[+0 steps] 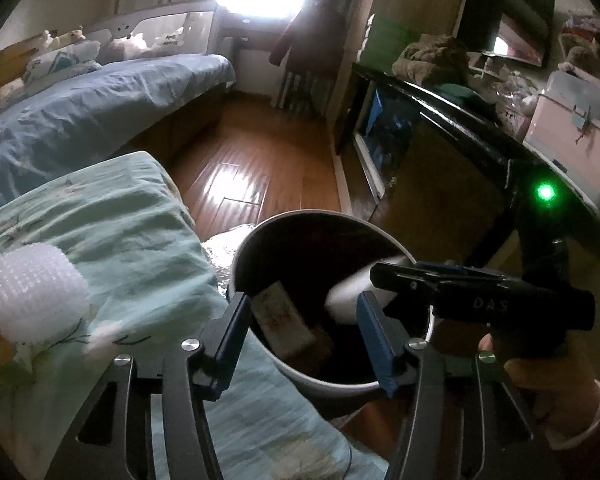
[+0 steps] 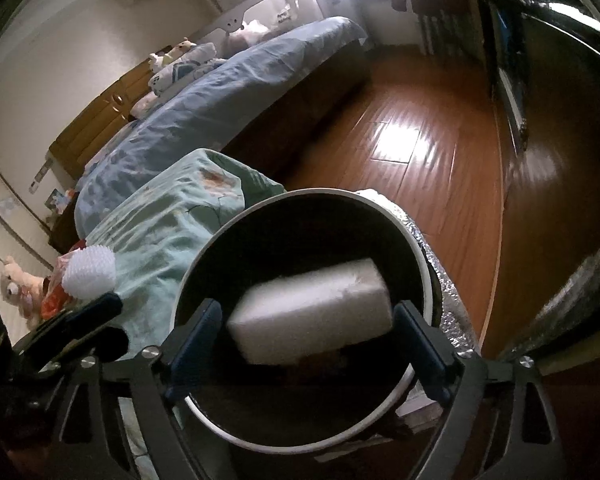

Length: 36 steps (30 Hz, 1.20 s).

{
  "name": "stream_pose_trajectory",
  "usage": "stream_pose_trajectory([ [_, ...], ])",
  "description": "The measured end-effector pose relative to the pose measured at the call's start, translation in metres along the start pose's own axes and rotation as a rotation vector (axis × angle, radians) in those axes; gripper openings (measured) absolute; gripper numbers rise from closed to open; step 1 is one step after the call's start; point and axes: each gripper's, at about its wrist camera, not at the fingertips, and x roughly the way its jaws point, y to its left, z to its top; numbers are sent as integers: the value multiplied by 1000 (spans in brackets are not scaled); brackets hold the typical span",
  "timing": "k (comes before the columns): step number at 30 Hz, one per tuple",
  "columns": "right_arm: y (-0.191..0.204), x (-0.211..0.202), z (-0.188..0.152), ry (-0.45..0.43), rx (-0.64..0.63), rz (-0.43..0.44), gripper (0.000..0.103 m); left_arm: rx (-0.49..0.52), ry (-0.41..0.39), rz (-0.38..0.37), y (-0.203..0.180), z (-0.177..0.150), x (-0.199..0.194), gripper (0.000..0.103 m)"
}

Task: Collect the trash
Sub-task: 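Carry the carton and foam block over the black bin and open both tools, then move both open tools back over the remaining trash on the bed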

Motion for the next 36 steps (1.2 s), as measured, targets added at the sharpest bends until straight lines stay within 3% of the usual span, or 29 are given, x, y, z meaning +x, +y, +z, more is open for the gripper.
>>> stream_pose_trajectory([
  [13, 43, -9, -16, -17, -36, 60, 89, -108, -14, 60, 33, -41, -54, 59],
  [21, 93, -9, -34, -21, -80, 144, 89, -192, -36, 149, 60, -76, -102, 59],
  [36, 180, 23, -67, 59, -196, 252, 89, -351, -89, 306, 104, -129, -184, 61],
])
